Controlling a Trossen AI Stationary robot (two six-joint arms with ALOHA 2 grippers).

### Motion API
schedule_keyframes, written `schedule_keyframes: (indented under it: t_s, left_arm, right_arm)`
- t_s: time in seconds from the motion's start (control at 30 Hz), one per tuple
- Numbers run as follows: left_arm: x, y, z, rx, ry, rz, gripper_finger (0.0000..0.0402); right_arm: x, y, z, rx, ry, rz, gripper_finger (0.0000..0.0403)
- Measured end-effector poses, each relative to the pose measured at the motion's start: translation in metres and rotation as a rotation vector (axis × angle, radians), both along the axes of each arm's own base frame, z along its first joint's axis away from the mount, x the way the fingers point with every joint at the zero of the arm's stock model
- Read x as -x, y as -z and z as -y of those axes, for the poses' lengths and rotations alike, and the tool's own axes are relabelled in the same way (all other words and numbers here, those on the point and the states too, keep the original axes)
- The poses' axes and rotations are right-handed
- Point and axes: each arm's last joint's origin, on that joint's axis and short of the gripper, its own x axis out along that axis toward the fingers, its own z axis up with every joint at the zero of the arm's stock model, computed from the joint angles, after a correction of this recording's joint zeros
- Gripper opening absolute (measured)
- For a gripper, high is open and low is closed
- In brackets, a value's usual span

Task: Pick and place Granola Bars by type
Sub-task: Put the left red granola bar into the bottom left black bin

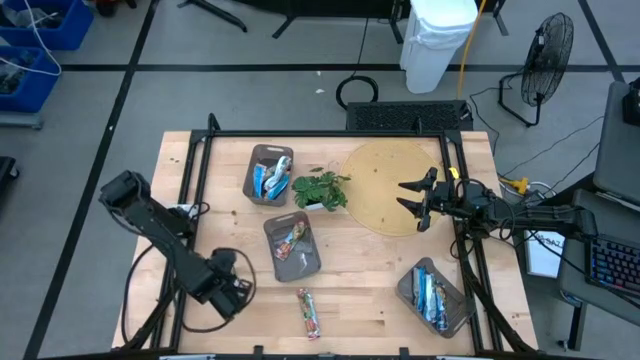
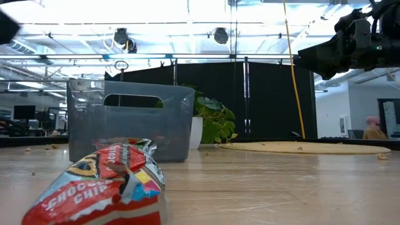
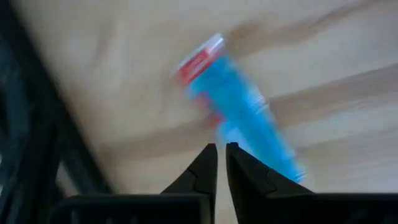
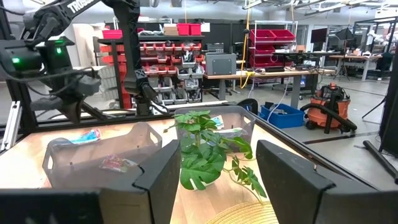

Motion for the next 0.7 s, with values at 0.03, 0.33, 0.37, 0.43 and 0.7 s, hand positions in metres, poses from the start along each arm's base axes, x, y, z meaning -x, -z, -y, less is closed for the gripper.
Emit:
schedule_keyframes:
  t_s: [0.03, 0.33, 0.37, 0.43, 0.7]
  left_arm:
    - [0.003, 0.003, 0.001, 0.013, -0.037, -0.037, 0.0046]
    - [0.016, 0.013, 0.002, -0.066, -0.250, -0.052, 0.0107]
    - [0.017, 0.014, 0.001, -0.073, -0.260, -0.053, 0.0111]
    - [0.019, 0.019, -0.001, -0.088, -0.274, -0.044, 0.0114]
    - [0.023, 0.042, -0.007, -0.074, -0.232, -0.006, 0.0101]
  right_arm:
    - [0.000, 0.000, 0.000, 0.000, 0.000, 0.000, 0.0201]
    - [0.000, 0.000, 0.000, 0.000, 0.000, 0.000, 0.0201]
    - [0.000, 0.000, 0.000, 0.000, 0.000, 0.000, 0.0201]
    - [0.000, 0.000, 0.000, 0.000, 0.000, 0.000, 0.0201]
    - [0.000, 0.000, 0.000, 0.000, 0.000, 0.000, 0.0201]
